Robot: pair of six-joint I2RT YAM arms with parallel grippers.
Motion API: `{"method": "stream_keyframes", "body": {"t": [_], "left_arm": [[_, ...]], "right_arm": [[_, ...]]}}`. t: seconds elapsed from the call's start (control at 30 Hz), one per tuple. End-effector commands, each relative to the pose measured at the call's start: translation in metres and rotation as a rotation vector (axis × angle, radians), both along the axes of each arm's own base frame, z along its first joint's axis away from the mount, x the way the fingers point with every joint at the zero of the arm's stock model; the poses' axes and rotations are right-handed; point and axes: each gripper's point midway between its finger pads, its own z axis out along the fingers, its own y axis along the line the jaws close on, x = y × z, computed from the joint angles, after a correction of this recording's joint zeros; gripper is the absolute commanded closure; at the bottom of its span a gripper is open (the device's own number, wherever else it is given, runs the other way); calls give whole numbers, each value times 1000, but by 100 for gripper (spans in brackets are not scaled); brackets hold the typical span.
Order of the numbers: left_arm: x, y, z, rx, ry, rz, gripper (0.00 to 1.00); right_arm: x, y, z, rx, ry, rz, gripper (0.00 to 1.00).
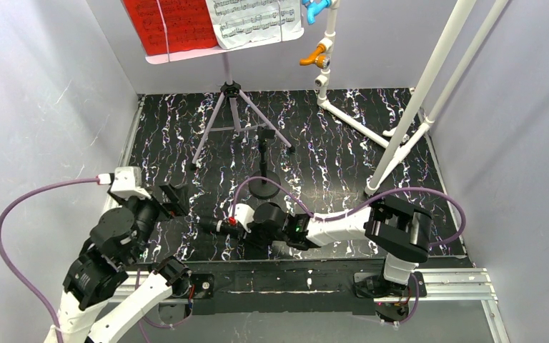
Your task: Set up the instrument practice props
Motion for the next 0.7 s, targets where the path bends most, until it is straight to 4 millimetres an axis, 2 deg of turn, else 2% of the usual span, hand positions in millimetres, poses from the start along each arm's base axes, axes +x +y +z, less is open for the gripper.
{"method": "stream_keyframes", "body": {"t": [0.0,0.1,0.17,0.23,0.4,0.57,0.67], "left_arm": [[12,-20,-18,-25,76,-24,2],[15,-29,-30,-40,129,-34,2],[15,-34,-38,-56,162,-41,2],[15,-38,-46,-80,197,-40,2],[13,-43,-58,-123,248,-33,2],[16,-58,-49,-164,230,-89,2],[20,-73,-42,-197,228,-138,2]], "right_arm": [[8,-10,1,2,-26,-60,42],[12,-2,0,16,-30,-70,25],[15,4,-2,16,-34,-71,22],[18,9,-2,23,-38,-73,23],[23,12,9,56,-53,-93,41],[29,7,42,137,-44,-143,61],[35,0,65,201,-27,-187,80]]}}
